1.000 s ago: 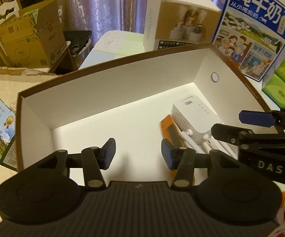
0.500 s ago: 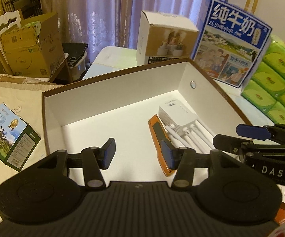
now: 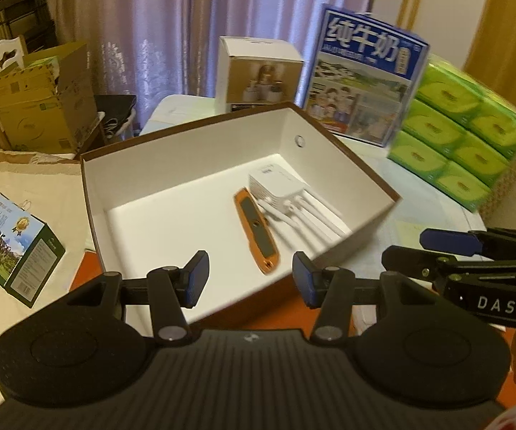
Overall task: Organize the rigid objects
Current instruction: 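Withdraw both tools from the box back toward the mat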
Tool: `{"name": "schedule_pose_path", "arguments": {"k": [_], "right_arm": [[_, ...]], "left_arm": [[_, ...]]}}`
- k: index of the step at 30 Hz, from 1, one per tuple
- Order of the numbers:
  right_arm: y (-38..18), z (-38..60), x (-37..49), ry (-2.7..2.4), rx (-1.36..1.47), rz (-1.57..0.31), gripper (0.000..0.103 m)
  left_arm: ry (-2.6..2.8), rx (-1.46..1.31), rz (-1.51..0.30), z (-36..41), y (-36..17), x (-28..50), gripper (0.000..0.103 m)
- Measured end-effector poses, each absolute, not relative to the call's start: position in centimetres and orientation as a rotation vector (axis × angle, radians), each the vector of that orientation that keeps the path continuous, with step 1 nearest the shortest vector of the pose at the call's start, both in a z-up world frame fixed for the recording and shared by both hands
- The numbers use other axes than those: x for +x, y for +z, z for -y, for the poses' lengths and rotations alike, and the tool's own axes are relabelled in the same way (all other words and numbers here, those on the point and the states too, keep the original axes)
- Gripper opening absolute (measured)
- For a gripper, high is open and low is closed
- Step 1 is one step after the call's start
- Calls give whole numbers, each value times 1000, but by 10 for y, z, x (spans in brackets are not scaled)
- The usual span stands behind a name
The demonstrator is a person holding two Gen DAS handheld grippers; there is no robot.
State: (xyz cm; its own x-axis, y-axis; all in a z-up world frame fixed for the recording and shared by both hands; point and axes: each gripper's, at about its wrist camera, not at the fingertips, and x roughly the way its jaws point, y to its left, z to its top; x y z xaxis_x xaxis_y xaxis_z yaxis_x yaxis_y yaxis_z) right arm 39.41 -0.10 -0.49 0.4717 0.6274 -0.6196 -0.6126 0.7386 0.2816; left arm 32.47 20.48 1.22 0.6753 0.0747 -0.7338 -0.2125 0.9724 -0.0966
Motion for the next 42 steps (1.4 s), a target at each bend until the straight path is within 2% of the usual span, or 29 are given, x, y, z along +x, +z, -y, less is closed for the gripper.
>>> {"name": "schedule_pose_path", "arguments": {"k": [9, 21, 42], "right_arm": [[-3, 33, 350, 726, 30, -765, 55], [-30, 83, 292, 658, 51, -853, 55], [-59, 178, 263, 391, 196, -945, 55]], "left_arm": [[74, -140, -834, -173, 7, 282, 47], [-66, -79, -905, -124, -28, 246, 47], [-223, 74, -945, -82, -72, 254, 46]]}}
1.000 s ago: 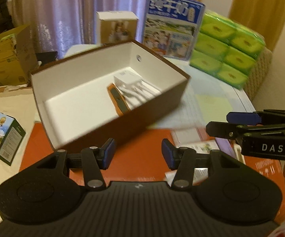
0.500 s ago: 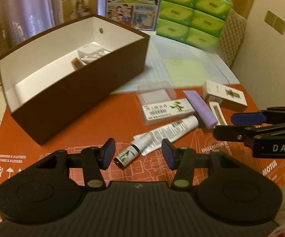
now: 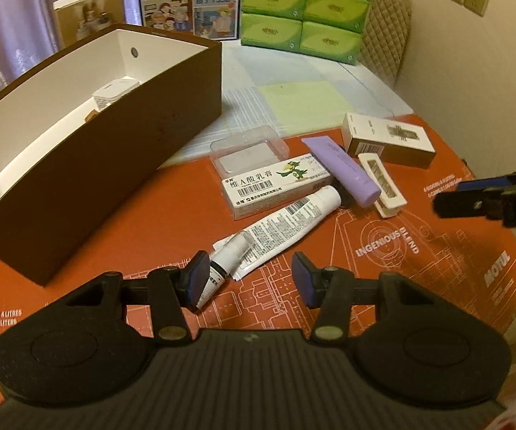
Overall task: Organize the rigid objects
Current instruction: 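Withdraw both tools from the box back toward the mat, then grasp the spray bottle with the left tool while the right tool grasps the purple tube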
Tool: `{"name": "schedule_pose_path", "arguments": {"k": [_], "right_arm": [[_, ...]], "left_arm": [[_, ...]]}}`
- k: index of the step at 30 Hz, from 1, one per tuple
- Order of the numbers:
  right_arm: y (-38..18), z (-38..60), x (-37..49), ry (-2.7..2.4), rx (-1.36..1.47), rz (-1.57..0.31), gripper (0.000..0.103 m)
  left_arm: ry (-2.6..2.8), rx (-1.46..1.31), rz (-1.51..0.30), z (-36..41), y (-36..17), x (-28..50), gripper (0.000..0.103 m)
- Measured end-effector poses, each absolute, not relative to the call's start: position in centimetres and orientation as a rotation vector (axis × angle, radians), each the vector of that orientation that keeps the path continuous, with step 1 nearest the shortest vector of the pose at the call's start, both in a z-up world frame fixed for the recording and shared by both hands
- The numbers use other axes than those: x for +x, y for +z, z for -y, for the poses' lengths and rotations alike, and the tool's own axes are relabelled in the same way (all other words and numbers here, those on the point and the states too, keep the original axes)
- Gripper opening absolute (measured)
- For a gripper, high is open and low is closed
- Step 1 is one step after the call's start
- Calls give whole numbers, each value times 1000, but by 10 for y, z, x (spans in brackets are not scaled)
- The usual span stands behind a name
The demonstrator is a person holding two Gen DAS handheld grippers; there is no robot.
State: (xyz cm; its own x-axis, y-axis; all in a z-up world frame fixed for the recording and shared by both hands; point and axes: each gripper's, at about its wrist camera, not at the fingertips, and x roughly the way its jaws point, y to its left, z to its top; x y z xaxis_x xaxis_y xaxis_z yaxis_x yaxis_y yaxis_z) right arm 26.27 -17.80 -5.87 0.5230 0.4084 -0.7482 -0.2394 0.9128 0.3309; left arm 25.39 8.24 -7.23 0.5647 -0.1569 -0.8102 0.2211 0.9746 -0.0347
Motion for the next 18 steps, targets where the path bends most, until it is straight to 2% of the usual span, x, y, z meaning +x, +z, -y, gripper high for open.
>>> {"name": "schedule_pose_path", "arguments": {"k": [14, 17, 18], "right_arm": [[-78, 205, 256, 269, 216, -1000, 55], [-80, 204, 257, 259, 223, -1010, 55], [-81, 204, 257, 258, 224, -1012, 55]], "left_arm": [[-299, 216, -1022, -94, -127, 288, 40], [-292, 224, -1042, -95, -136, 292, 36], [-290, 220, -1046, -96, -137, 292, 31]]}}
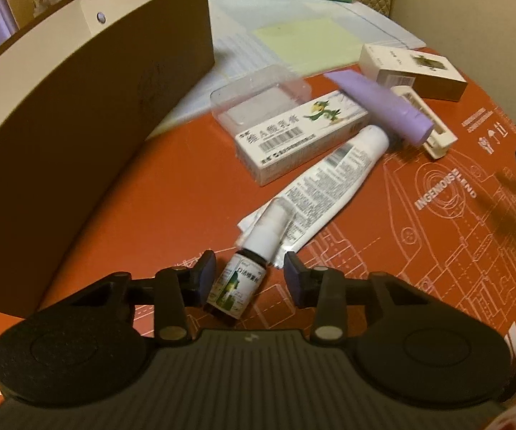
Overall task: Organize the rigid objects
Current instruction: 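Grasp the spray bottle with the left tool while the right tool grasps the purple tube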
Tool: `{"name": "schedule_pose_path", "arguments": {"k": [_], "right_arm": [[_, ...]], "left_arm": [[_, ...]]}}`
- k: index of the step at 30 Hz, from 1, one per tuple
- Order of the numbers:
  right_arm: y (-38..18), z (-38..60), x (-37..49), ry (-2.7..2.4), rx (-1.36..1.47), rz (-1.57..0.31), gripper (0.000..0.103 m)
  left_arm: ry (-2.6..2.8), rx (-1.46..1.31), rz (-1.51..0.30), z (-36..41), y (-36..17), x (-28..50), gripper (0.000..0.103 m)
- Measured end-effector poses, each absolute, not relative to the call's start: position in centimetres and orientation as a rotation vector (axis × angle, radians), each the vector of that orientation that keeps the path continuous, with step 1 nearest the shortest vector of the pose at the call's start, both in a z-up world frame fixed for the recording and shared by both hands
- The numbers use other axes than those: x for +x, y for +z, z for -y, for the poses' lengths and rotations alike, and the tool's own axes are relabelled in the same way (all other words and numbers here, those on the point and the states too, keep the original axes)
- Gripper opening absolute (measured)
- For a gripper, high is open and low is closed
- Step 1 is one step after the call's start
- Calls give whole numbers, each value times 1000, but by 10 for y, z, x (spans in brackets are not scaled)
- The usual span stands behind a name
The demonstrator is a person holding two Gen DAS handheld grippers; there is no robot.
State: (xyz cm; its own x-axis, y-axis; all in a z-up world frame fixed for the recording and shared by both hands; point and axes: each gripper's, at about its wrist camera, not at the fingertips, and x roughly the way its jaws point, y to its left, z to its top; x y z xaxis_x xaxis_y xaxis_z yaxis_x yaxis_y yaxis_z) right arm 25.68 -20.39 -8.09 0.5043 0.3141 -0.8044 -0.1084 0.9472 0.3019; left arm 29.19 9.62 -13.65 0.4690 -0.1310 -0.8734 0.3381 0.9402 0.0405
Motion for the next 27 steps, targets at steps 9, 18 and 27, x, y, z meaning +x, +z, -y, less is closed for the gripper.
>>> {"name": "schedule_pose_path", "arguments": {"k": [9, 18, 27], "right_arm": [[-84, 191, 264, 274, 212, -1026, 55], [-87, 179, 267, 300, 188, -1038, 55], [-89, 174, 272, 320, 179, -1042, 55]], "left_arm": [[-249, 95, -1085, -99, -139, 280, 20], [-253, 53, -1105, -98, -140, 281, 20], [-227, 51, -1100, -99, -141, 283, 19]]}}
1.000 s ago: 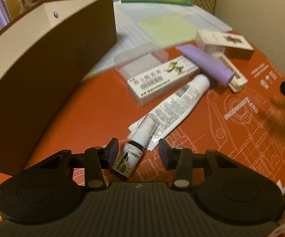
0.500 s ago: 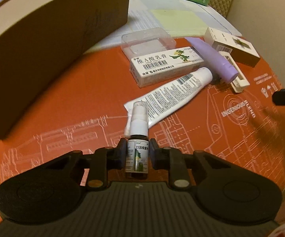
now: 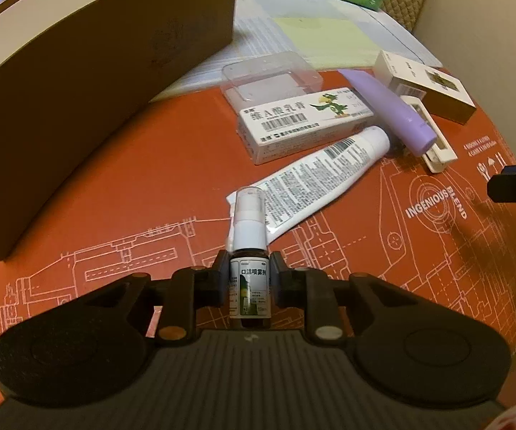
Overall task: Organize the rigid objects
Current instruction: 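Grasp the spray bottle with the left tool while the right tool grasps the purple tube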
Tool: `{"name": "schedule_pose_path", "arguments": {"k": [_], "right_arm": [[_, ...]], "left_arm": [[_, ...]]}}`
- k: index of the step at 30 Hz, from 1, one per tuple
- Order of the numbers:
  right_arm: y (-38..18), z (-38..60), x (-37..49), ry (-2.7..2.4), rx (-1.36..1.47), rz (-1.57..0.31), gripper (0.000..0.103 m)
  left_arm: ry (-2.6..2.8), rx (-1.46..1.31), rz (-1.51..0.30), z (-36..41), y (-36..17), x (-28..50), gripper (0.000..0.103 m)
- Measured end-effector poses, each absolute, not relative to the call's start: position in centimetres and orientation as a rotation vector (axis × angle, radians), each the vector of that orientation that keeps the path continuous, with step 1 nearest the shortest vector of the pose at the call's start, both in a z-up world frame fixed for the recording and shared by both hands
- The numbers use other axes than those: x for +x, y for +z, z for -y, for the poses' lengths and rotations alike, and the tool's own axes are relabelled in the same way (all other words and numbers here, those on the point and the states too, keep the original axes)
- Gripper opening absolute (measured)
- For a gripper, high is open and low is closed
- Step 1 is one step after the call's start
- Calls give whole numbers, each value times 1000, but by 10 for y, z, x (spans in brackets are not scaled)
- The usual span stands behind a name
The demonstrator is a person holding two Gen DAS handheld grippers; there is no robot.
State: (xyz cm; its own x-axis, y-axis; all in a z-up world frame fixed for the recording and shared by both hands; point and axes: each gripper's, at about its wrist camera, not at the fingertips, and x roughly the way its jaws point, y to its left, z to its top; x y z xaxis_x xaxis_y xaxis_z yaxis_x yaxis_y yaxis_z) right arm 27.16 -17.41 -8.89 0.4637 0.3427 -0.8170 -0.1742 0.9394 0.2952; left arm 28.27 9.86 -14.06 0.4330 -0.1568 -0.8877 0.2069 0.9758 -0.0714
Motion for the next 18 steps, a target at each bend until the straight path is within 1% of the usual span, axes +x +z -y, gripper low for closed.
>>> {"name": "schedule_pose_path", "arguments": {"k": [7, 18], "right_arm": [[-90, 166, 283, 341, 158, -1013, 55], [-95, 146, 330, 409, 79, -941, 54]], "left_arm": [[-156, 12, -1042, -114, -123, 283, 19], [-65, -43, -977, -129, -98, 302, 19]]}}
